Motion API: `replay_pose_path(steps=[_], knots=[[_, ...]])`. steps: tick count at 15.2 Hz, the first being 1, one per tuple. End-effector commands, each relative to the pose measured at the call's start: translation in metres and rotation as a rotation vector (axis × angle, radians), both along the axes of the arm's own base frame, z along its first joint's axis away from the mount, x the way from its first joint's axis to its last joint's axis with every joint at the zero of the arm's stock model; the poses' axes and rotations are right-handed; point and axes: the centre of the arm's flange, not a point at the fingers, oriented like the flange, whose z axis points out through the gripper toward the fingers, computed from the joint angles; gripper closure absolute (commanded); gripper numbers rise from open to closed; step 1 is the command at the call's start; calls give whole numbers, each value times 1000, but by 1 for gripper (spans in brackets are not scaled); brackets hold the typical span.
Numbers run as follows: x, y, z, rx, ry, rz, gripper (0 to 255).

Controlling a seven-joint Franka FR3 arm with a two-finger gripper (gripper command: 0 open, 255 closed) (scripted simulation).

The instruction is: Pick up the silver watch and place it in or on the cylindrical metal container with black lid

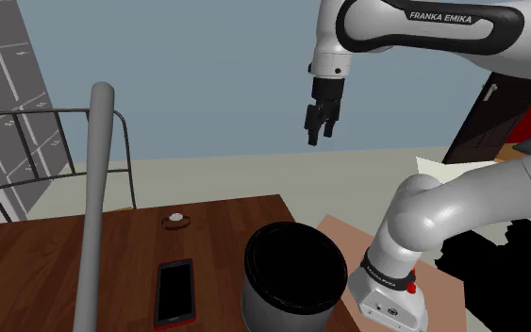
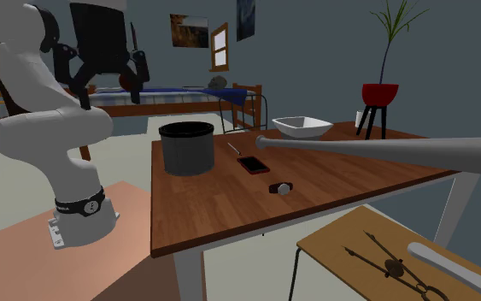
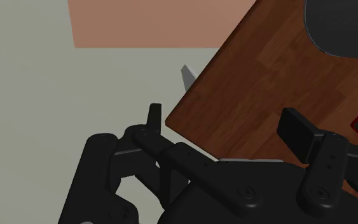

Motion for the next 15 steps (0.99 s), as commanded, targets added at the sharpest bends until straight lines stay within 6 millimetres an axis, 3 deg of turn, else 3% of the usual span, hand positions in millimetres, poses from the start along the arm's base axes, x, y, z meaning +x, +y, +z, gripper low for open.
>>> replay_pose_path(steps=[1,15], knots=[[0,0,0,0,0,0,0],[134,91,-88,39,-3,328,0]])
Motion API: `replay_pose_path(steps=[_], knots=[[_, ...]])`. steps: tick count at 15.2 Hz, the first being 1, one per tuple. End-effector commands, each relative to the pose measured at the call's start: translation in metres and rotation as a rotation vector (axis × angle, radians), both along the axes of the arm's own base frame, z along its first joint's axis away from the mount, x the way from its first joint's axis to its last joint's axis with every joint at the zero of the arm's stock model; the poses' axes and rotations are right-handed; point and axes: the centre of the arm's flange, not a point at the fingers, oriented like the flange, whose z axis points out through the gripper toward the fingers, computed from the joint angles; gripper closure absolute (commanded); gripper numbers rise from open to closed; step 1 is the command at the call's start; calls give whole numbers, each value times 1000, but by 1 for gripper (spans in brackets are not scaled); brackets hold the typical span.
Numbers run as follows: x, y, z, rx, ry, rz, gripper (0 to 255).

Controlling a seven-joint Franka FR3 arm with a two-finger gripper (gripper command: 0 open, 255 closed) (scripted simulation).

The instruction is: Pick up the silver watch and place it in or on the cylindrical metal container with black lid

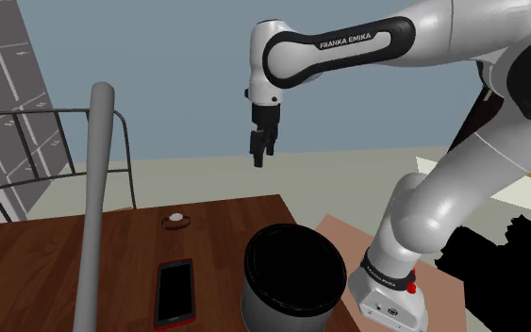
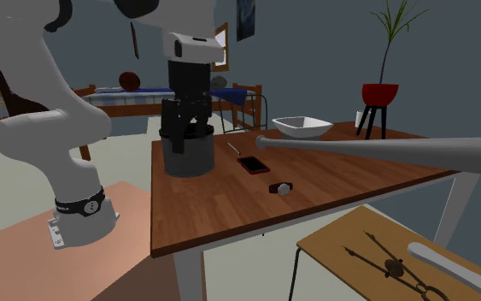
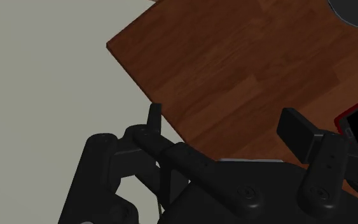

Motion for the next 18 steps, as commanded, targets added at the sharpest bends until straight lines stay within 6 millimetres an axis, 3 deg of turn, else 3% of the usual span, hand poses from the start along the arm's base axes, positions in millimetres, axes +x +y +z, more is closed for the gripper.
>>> replay_pose_path(steps=[1,10,18], knots=[[20,19,-13,7,-2,49,0],[86,102,-67,32,-4,260,0],[128,186,-112,55,-5,445,0]])
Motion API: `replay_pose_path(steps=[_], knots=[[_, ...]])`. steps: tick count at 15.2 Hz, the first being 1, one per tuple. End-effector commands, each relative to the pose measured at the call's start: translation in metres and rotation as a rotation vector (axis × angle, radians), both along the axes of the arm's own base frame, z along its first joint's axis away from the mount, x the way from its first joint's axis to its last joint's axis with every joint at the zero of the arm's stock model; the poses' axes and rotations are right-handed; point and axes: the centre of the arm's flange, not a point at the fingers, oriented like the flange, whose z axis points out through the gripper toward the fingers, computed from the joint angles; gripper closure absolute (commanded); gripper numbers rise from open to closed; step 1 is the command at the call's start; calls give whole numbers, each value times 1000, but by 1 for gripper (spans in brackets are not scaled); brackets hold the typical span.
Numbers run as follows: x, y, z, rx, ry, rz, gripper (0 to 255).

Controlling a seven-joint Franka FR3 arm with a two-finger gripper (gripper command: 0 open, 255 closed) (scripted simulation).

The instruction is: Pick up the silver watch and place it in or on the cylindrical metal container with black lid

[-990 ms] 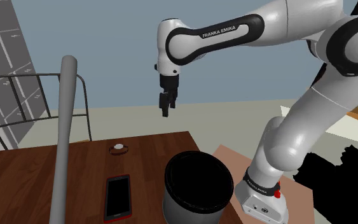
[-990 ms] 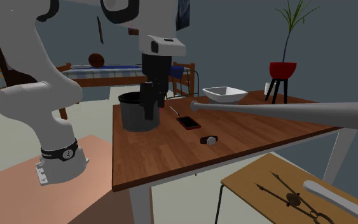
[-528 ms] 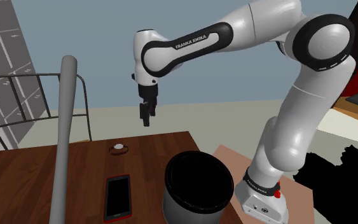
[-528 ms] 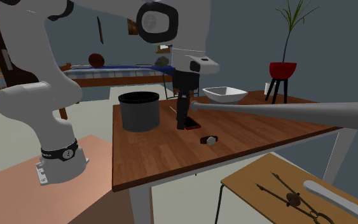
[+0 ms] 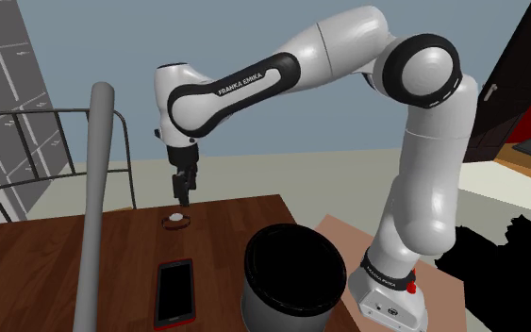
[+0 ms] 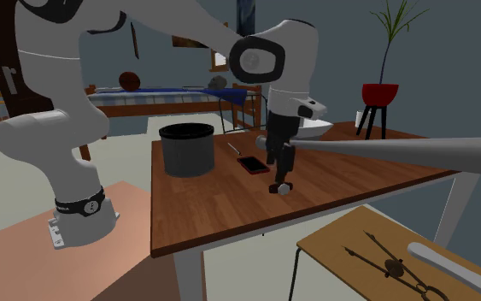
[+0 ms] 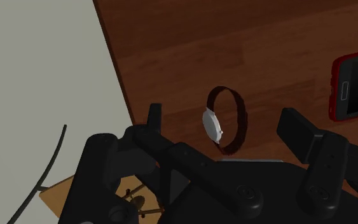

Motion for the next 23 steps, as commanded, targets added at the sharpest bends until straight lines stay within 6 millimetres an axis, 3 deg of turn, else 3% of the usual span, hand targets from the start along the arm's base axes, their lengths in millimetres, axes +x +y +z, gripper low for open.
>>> replay_pose_path(steps=[1,8,16,17,23], knots=[[4,12,-13,4,0,23,0],[0,12,-47,4,0,23,0],[0,12,-47,4,0,23,0],[0,12,-47,4,0,23,255],[0,12,-47,4,0,23,255]])
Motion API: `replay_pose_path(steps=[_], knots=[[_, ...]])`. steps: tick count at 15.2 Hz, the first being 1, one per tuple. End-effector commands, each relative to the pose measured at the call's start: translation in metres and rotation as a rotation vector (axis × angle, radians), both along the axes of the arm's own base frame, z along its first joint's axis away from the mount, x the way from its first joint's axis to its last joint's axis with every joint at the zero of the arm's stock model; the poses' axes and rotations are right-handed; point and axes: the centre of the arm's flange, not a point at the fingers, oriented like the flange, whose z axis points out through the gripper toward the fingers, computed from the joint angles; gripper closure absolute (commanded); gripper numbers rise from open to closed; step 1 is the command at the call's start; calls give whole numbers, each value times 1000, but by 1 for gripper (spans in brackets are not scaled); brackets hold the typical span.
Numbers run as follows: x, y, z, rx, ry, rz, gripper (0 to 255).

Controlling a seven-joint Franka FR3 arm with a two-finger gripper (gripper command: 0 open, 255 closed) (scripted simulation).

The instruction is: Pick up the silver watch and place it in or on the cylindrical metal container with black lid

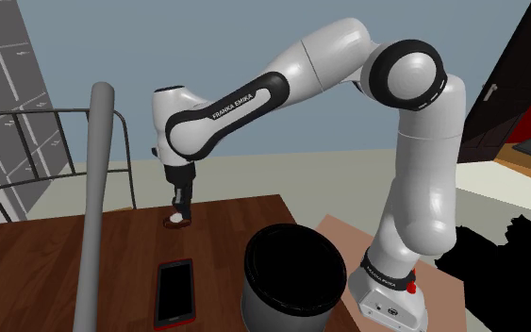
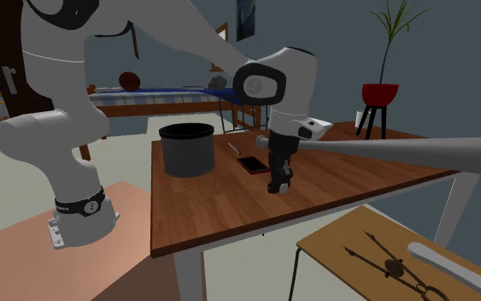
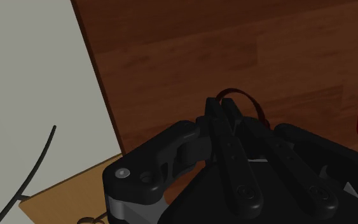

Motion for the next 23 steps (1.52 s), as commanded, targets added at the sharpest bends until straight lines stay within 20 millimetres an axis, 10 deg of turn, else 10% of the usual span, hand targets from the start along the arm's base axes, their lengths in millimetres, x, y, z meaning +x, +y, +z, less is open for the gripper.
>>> replay_pose_path(steps=[1,23], knots=[[0,0,0,0,0,0,255],[0,0,105,0,0,0,255]])
